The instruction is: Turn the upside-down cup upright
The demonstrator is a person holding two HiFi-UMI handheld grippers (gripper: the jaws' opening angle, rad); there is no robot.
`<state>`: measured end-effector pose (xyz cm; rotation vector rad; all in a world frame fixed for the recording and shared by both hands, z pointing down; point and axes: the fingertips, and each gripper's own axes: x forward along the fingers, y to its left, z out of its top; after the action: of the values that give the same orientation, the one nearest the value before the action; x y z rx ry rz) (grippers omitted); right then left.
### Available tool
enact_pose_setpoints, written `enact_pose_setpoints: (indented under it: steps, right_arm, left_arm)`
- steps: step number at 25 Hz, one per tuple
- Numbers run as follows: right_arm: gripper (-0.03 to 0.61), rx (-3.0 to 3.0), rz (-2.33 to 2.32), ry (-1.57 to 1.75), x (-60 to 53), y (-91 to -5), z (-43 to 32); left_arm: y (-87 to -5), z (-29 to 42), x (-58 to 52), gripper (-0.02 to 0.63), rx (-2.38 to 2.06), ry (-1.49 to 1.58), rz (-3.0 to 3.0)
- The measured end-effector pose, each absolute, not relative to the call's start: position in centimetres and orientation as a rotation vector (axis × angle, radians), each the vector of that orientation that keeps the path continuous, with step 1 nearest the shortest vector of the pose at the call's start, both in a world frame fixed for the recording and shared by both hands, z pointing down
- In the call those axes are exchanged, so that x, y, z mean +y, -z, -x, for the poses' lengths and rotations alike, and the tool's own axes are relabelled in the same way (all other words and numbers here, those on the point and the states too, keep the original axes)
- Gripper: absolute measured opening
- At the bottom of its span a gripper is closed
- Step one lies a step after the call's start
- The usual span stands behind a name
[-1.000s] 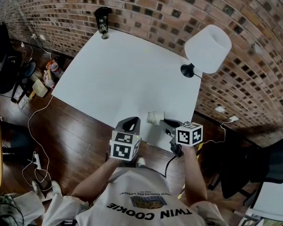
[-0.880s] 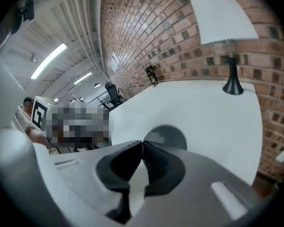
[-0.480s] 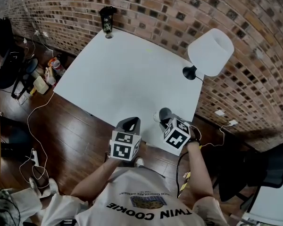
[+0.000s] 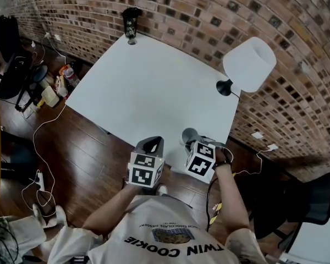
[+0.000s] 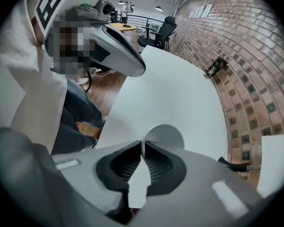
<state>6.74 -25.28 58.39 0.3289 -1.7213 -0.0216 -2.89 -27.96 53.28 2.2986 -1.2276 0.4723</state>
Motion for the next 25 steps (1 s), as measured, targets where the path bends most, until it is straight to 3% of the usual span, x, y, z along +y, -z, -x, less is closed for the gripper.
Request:
enact_pose_setpoints:
  steps: [12,20,25]
  right_arm:
    - [0.114,-1.9,-0.457,0.003,-25.1,-56.3,-6.9]
    - [0.094,-2.224,-0.647,-0.021,-23.5,-50.5,-7.2]
    - [0.018,-2.375,-0.766,-0.097,-21.7,-49.3,-7.3]
  left_arm:
    - [-52.0,1.4,-27.4,0.006,-1.261,-0.459,-2.308]
    - [-49.8,-1.3,-25.2,0.006,-1.367,-0.412,-2.308]
    - [-48.9,-2.5,-22.7,0.006,-1.432,-0.414,-2.314]
